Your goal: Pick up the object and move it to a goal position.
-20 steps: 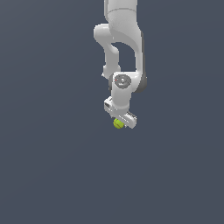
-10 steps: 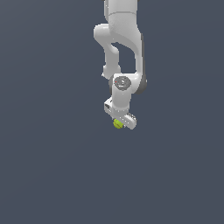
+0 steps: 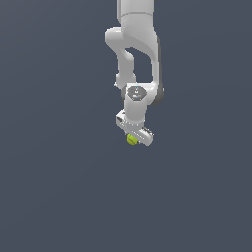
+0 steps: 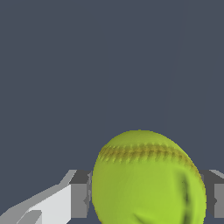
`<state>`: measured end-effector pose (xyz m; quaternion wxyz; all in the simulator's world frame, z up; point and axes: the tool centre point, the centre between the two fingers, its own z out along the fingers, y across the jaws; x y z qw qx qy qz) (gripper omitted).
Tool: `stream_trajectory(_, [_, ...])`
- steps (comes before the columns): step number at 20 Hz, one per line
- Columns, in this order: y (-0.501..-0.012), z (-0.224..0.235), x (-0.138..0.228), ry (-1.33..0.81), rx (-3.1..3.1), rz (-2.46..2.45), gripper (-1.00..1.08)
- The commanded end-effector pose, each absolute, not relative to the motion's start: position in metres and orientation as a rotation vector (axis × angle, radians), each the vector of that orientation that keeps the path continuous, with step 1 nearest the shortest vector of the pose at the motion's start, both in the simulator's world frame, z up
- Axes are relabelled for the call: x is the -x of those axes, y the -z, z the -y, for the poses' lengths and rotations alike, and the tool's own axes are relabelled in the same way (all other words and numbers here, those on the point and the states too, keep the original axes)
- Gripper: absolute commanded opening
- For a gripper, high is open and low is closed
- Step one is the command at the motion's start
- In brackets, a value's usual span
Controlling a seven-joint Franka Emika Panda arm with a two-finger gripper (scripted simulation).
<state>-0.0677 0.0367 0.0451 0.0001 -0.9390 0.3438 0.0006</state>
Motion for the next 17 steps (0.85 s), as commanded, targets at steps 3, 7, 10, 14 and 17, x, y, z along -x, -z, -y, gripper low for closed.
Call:
stream_trajectory(3, [-0.057,-0.017,0.058,0.001,2.948,-1.082,-1.00])
stream_trajectory(7, [-0.072,0.009,0.046,0.000,2.949,-1.083,-1.00])
stream_trajectory(10, [-0.079,0.021,0.041,0.000,2.949,-1.083,-1.00])
stream_trajectory(14, [-0.082,0.026,0.037,0.000,2.949,-1.083,-1.00])
stream_trajectory(17, [-0.081,0.023,0.038,0.000,2.949,-1.083,-1.00])
